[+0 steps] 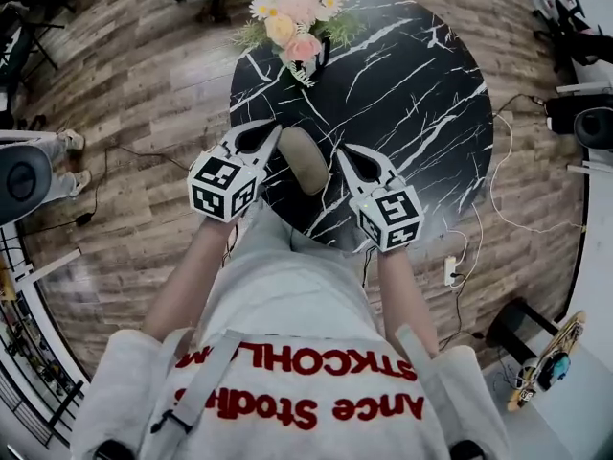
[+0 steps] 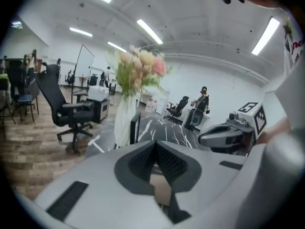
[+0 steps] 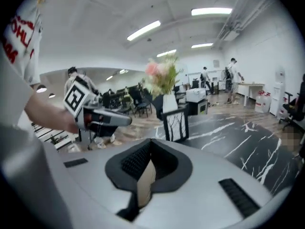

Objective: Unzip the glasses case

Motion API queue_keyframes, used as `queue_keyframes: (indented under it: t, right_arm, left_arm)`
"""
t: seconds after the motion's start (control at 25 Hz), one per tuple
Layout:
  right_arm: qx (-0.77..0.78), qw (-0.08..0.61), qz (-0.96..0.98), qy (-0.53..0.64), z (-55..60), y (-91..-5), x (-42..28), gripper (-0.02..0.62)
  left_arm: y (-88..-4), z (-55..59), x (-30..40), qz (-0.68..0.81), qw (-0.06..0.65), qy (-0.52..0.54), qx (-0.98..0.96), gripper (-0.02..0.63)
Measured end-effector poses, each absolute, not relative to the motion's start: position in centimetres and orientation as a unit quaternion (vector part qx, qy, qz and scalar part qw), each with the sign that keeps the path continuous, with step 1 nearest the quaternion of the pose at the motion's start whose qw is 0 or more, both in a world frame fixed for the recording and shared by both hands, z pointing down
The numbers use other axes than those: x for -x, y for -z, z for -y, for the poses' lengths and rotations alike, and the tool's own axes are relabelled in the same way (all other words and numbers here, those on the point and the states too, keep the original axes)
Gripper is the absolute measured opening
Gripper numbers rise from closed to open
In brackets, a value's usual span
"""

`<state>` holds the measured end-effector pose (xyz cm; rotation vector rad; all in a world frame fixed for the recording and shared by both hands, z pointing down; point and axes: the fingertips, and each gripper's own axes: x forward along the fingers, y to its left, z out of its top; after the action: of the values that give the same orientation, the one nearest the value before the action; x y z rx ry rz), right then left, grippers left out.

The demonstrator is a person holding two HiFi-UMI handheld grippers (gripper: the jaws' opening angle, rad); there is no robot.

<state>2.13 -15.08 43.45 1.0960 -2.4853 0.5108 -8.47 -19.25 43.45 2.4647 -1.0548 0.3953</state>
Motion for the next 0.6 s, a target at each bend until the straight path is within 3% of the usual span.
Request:
queue_keyframes:
  t: [0.28,0.6]
  right_arm:
    - [-0.473,0.022,0.875,-0.1,19.0,-28.7,-4.1,0.015]
    - [-0.496,-0.015,0.867,-0.05,18.8,-20.8,-4.0,0.015]
  left_arm:
    - [-32.4,21.9,11.5,0.453,0.098,-0.055,-0.884,0.006]
    - [-24.0,21.6,12.4,0.477,0.032,0.01,-0.878,0.006]
